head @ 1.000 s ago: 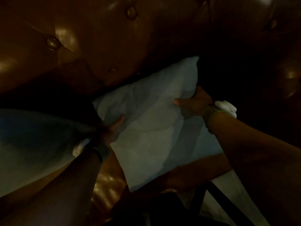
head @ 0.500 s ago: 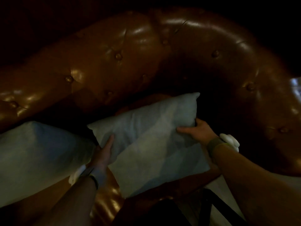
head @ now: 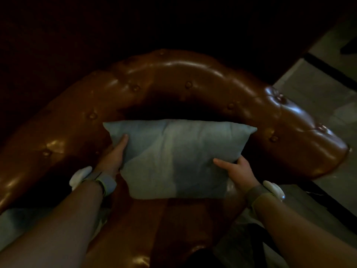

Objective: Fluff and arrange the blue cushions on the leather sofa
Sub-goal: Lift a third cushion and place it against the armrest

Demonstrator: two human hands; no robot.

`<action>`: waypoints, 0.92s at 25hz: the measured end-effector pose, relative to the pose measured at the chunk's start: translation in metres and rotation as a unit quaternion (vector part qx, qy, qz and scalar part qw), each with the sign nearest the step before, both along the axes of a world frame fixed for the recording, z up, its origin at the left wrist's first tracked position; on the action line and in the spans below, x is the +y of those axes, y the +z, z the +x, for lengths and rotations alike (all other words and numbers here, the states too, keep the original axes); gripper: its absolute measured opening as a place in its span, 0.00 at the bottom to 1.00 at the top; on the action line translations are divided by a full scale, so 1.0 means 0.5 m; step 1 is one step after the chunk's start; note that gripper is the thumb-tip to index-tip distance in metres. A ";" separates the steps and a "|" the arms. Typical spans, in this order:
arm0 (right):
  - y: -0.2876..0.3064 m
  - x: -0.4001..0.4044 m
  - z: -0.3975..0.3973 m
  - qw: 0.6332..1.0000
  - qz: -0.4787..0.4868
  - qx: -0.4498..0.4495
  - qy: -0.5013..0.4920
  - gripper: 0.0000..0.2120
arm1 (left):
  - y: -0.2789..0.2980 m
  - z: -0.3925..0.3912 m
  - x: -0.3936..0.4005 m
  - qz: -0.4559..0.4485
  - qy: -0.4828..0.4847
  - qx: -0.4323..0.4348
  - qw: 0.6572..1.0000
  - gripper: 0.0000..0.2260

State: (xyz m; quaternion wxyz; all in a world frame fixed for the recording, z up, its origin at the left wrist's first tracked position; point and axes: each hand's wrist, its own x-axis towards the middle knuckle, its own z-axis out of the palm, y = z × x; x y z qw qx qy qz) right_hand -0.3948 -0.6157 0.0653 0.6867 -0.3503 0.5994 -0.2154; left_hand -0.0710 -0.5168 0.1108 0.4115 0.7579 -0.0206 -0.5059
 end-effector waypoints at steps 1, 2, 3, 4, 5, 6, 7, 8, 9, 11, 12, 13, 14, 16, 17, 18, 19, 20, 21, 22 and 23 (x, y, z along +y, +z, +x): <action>0.010 -0.004 -0.019 1.000 -0.003 -0.009 -0.028 0.45 | 0.013 -0.014 -0.038 -0.006 -0.035 -0.009 0.999 0.39; 0.020 -0.009 -0.038 0.998 -0.007 -0.022 -0.050 0.43 | 0.018 -0.025 -0.071 -0.015 -0.066 -0.012 0.998 0.38; 0.028 -0.011 -0.058 0.997 -0.007 -0.031 -0.073 0.39 | 0.027 -0.042 -0.105 -0.026 -0.092 -0.010 0.995 0.33; 0.031 -0.008 -0.081 0.994 -0.006 -0.036 -0.099 0.35 | 0.031 -0.058 -0.135 -0.040 -0.109 -0.007 0.993 0.29; 0.027 -0.005 -0.103 0.992 -0.004 -0.039 -0.123 0.33 | 0.033 -0.076 -0.165 -0.051 -0.121 -0.016 0.991 0.25; 0.018 -0.001 -0.128 0.988 0.002 -0.038 -0.148 0.34 | 0.028 -0.101 -0.195 -0.060 -0.137 -0.035 0.988 0.25; 0.006 0.006 -0.144 0.986 0.007 -0.030 -0.163 0.36 | 0.017 -0.125 -0.221 -0.064 -0.156 -0.068 0.983 0.27; -0.006 0.014 -0.148 0.986 0.009 -0.019 -0.167 0.38 | 0.003 -0.145 -0.237 -0.060 -0.172 -0.098 0.978 0.32; -0.017 0.022 -0.144 0.986 0.004 -0.009 -0.167 0.41 | -0.004 -0.167 -0.244 -0.039 -0.186 -0.127 0.974 0.39; -0.022 0.035 -0.125 0.986 -0.006 0.004 -0.164 0.45 | -0.021 -0.196 -0.243 0.041 -0.188 -0.162 0.968 0.43; -0.025 0.036 -0.121 0.986 -0.012 0.011 -0.163 0.50 | -0.027 -0.203 -0.245 0.059 -0.180 -0.157 0.969 0.44; -0.026 0.036 -0.120 0.987 -0.020 0.019 -0.161 0.52 | -0.026 -0.205 -0.251 0.052 -0.161 -0.126 0.977 0.44; -0.027 0.034 -0.119 0.986 -0.020 0.025 -0.164 0.52 | -0.023 -0.205 -0.259 0.032 -0.140 -0.095 0.985 0.44; -0.034 0.029 -0.123 0.984 -0.015 0.028 -0.177 0.48 | -0.024 -0.203 -0.280 -0.015 -0.113 -0.069 0.991 0.46; -0.041 0.030 -0.125 0.982 -0.012 0.036 -0.184 0.48 | -0.028 -0.208 -0.289 -0.027 -0.119 -0.078 0.989 0.46; -0.045 0.032 -0.122 0.981 -0.007 0.046 -0.189 0.47 | -0.032 -0.215 -0.295 -0.025 -0.142 -0.103 0.984 0.45; -0.052 0.036 -0.118 0.981 -0.012 0.055 -0.186 0.47 | -0.035 -0.224 -0.298 -0.001 -0.171 -0.137 0.976 0.44; -0.054 0.042 -0.115 0.981 -0.018 0.070 -0.181 0.47 | -0.041 -0.232 -0.300 0.029 -0.184 -0.168 0.968 0.44; -0.058 0.046 -0.117 0.980 -0.027 0.086 -0.176 0.48 | -0.052 -0.239 -0.302 0.052 -0.177 -0.176 0.967 0.47; -0.058 0.049 -0.118 0.981 -0.029 0.097 -0.168 0.48 | -0.060 -0.244 -0.303 0.066 -0.155 -0.159 0.973 0.50; -0.062 0.050 -0.122 0.982 -0.034 0.097 -0.160 0.49 | -0.073 -0.241 -0.305 0.063 -0.124 -0.138 0.981 0.54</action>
